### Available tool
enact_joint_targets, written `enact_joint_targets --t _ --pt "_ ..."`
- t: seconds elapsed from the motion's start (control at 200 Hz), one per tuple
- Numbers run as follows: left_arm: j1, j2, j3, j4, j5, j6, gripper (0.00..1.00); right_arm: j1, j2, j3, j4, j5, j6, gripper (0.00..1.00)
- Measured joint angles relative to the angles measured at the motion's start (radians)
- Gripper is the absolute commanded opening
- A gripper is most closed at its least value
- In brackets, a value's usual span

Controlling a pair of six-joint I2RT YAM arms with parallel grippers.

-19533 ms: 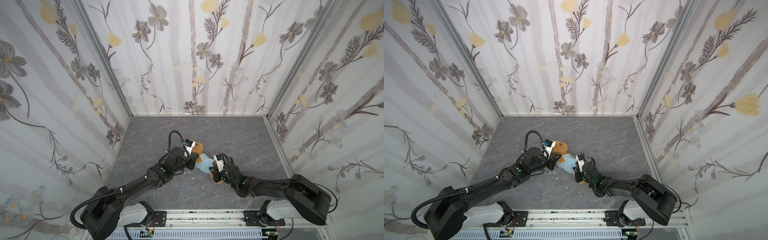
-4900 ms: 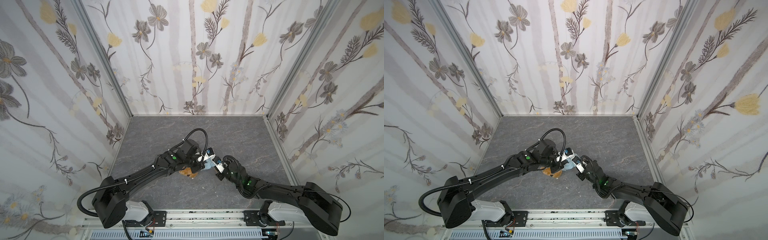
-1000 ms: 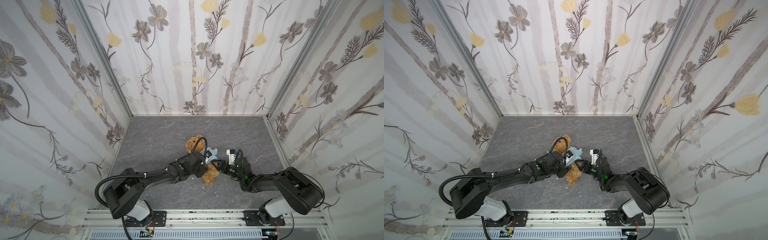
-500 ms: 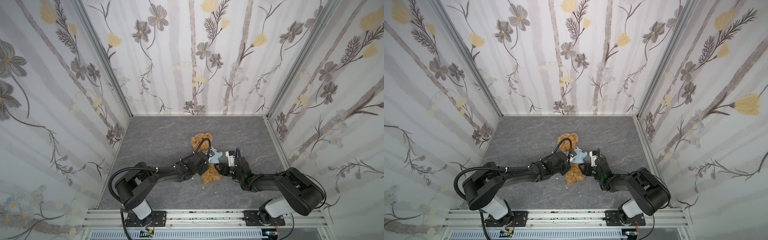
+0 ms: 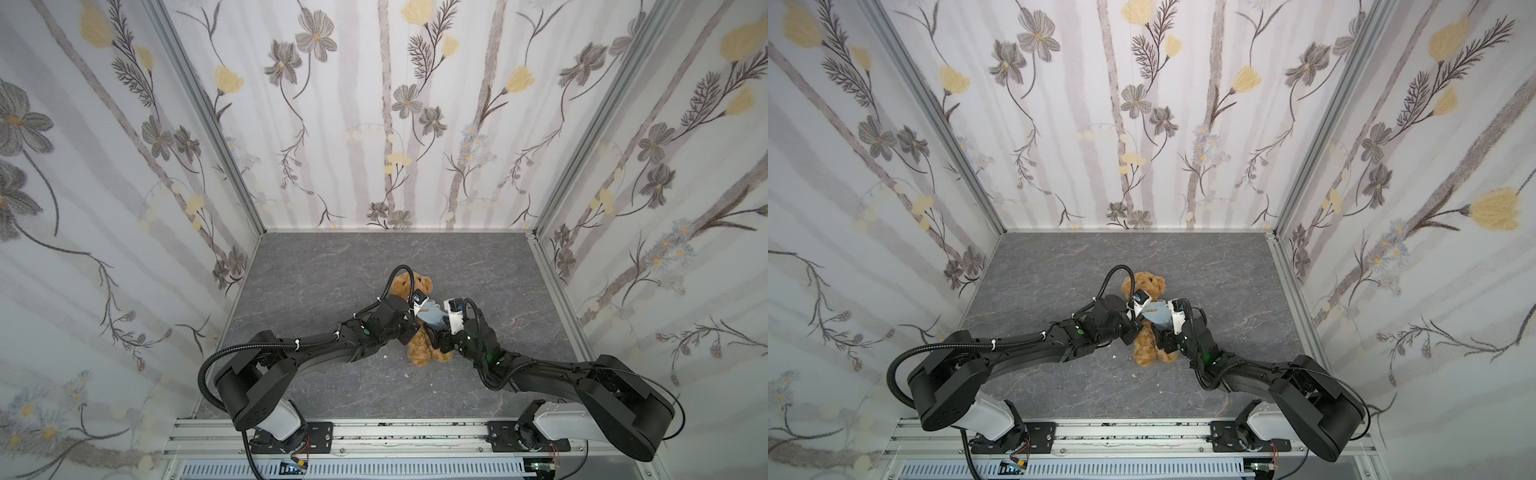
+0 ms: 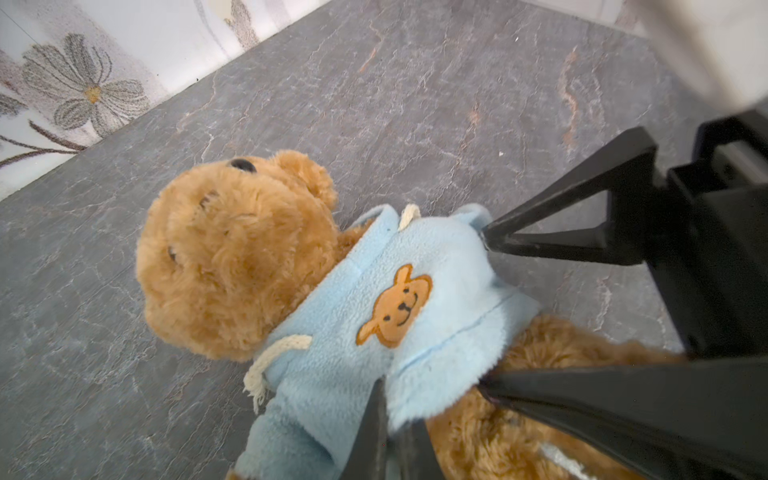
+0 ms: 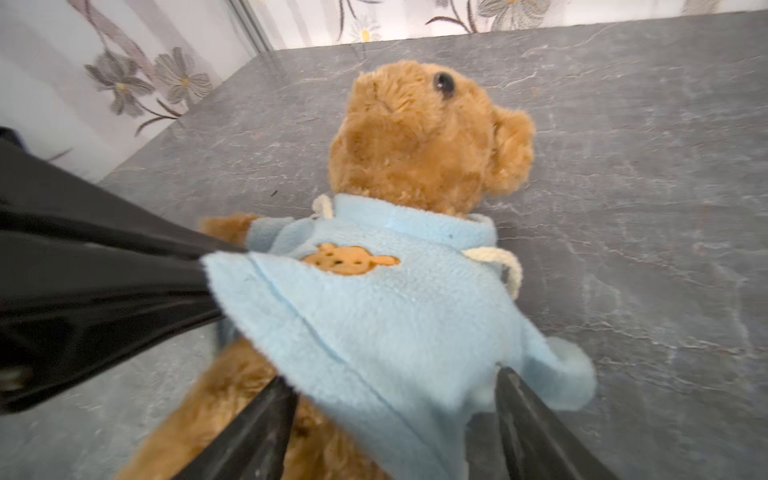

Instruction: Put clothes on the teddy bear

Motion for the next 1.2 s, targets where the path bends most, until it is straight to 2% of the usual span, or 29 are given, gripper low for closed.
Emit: enact_joint_targets --t 0.23,0.39,0.495,0.685,0.989,1.044,1.204 --pt "0.000 -0.008 0.000 -0.010 0.030 -0.002 0.00 0.003 0.032 0.003 0.040 0.079 -0.036 0.75" --pt "0.000 -0.009 0.000 -0.015 0.061 -0.006 0.00 0.005 0.081 0.002 0.094 0.123 -0.051 0.70" --pt "0.000 -0.012 -0.012 -0.011 0.082 0.002 0.00 0.006 0.142 0.032 0.118 0.144 -0.046 0.60" --pt "0.001 -0.041 -0.092 0.011 0.121 0.048 0.00 0.006 0.230 0.065 0.140 0.186 0.060 0.44" --pt "0.017 -0.097 -0.158 0.055 0.104 0.088 0.00 0.005 0.269 0.055 0.194 0.145 0.178 0.26" --pt "0.011 -0.095 -0.157 0.060 0.093 0.092 0.05 0.005 0.254 0.034 0.208 0.129 0.183 0.23" --pt "-0.011 -0.060 -0.123 0.061 0.037 0.108 0.30 0.008 0.202 -0.003 0.239 0.097 0.197 0.15"
